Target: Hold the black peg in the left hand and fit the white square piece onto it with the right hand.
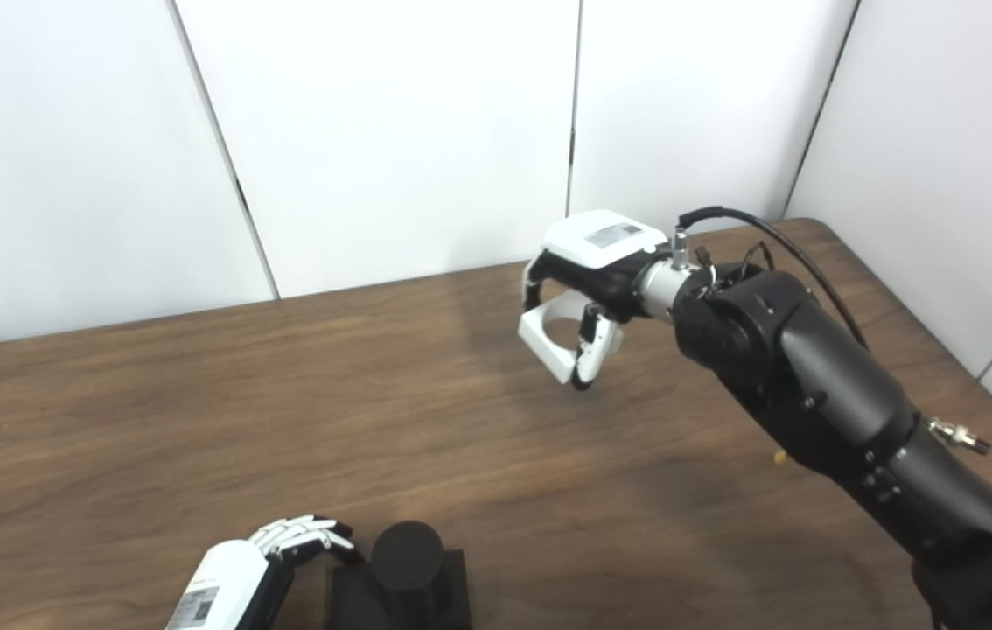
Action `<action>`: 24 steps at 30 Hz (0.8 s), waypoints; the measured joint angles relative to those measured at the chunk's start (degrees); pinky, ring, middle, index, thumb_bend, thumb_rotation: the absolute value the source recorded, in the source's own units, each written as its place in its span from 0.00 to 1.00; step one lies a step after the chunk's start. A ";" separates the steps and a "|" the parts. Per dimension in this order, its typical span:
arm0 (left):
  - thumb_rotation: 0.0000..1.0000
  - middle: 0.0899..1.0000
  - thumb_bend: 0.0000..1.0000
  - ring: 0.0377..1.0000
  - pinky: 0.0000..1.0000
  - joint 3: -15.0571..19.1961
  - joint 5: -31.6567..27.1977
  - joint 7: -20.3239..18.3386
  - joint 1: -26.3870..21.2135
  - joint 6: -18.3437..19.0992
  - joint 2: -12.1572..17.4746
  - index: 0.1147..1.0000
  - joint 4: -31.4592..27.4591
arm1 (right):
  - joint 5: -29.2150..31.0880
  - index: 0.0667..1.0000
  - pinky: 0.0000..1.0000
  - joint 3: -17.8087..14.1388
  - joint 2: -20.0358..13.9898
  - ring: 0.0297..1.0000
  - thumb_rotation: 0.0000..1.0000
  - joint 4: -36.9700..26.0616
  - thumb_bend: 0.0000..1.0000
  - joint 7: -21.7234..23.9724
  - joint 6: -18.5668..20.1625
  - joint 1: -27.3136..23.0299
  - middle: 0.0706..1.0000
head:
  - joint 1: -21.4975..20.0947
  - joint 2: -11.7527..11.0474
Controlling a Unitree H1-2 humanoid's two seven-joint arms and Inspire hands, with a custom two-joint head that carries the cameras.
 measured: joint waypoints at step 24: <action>0.05 0.76 0.51 0.82 0.85 -0.47 2.78 -3.95 -2.71 2.59 -1.60 0.42 0.06 | 4.46 0.44 1.00 -3.41 3.98 0.87 0.13 -29.87 0.52 23.74 8.42 -6.39 0.73 | 3.61 9.06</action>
